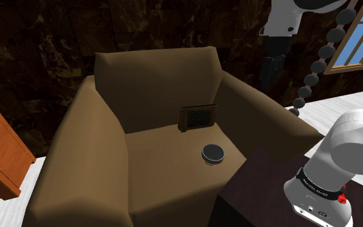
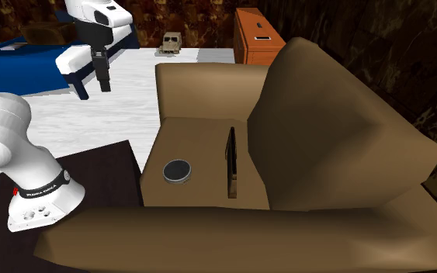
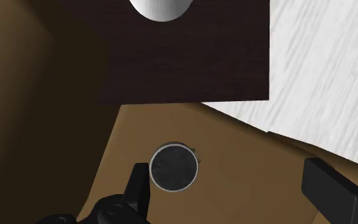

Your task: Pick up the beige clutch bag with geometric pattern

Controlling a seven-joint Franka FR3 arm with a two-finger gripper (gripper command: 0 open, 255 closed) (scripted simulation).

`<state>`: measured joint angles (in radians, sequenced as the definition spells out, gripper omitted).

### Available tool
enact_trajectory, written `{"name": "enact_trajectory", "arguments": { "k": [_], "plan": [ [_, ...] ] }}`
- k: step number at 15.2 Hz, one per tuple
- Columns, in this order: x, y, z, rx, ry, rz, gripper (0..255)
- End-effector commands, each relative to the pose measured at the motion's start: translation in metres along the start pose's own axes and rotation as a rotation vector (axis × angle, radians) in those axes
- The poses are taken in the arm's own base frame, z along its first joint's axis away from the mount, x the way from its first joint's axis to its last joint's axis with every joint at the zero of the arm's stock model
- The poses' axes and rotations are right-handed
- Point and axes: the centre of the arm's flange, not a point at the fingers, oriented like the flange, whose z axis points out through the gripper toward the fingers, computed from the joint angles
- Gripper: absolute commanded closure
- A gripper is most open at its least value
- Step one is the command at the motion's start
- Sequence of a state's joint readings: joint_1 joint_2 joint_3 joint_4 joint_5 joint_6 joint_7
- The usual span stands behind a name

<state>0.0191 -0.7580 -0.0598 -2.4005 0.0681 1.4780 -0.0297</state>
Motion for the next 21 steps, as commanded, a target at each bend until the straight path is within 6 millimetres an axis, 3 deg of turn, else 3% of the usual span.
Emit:
{"name": "enact_trajectory", "arguments": {
  "k": [1, 11, 21],
  "plan": [
    [0.000, 0.000, 0.000, 0.000, 0.000, 0.000, 0],
    [0.086, 0.057, 0.066, -0.038, 0.057, -0.290, 0],
    [0.189, 0.089, 0.125, -0.076, 0.114, -0.580, 0]
  ]
}}
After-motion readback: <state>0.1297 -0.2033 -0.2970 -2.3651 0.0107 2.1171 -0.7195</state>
